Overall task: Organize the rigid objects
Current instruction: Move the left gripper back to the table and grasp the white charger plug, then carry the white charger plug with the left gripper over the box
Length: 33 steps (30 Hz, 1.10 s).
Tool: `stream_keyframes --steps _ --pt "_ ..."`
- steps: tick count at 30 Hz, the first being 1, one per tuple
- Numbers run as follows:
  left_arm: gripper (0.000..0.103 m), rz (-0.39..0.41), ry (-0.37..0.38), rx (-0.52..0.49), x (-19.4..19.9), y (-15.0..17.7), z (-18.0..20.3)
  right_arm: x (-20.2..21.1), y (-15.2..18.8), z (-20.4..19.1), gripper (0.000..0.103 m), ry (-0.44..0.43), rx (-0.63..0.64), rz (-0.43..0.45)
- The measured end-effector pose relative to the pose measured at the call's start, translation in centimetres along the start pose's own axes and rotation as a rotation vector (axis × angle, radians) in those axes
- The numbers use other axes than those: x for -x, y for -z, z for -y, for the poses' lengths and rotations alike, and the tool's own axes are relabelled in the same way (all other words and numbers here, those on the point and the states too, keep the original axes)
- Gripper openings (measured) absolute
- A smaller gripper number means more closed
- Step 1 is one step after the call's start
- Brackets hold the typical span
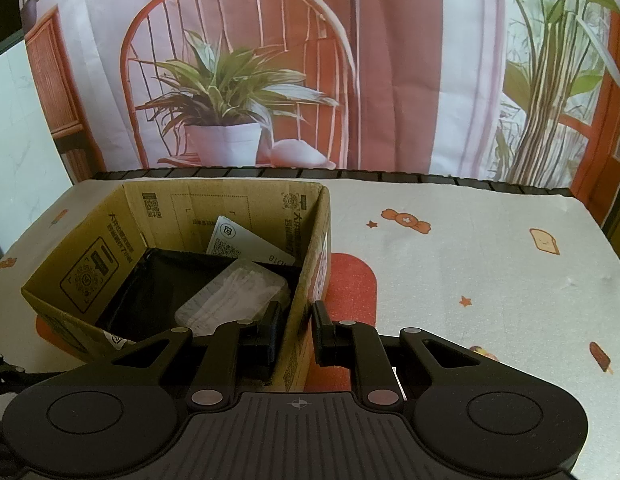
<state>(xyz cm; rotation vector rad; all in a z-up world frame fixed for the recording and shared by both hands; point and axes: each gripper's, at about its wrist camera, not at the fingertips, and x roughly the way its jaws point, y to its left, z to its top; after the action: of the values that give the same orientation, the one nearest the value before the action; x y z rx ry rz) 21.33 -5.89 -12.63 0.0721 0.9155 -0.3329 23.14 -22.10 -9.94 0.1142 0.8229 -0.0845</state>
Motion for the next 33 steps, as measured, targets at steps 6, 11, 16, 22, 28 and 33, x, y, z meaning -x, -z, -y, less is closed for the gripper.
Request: stream_keyframes --steps 6,11,16,22,28,33 --pt "0.048 0.023 -0.011 0.016 0.8 -0.1 -0.2 0.0 0.0 0.0 0.015 -0.001 0.001 0.0" --pt "0.047 0.053 -0.02 0.043 1.9 -0.3 -0.8 0.0 0.1 0.0 0.015 -0.001 0.001 0.001" --pt "0.047 0.097 -0.024 0.077 3.5 -0.7 -1.5 -0.1 0.0 0.0 0.015 -0.001 0.002 0.001" --pt "0.048 0.157 -0.025 0.122 5.6 -1.7 -2.6 -0.1 0.0 0.0 0.015 -0.001 0.003 0.001" --pt "0.048 0.218 -0.02 0.13 7.3 -3.3 -2.8 -0.1 0.0 0.0 0.015 0.0 0.003 0.001" --pt "0.048 0.256 -0.011 0.117 8.0 -4.9 -2.6 -0.1 0.0 0.0 0.015 0.0 0.004 0.001"
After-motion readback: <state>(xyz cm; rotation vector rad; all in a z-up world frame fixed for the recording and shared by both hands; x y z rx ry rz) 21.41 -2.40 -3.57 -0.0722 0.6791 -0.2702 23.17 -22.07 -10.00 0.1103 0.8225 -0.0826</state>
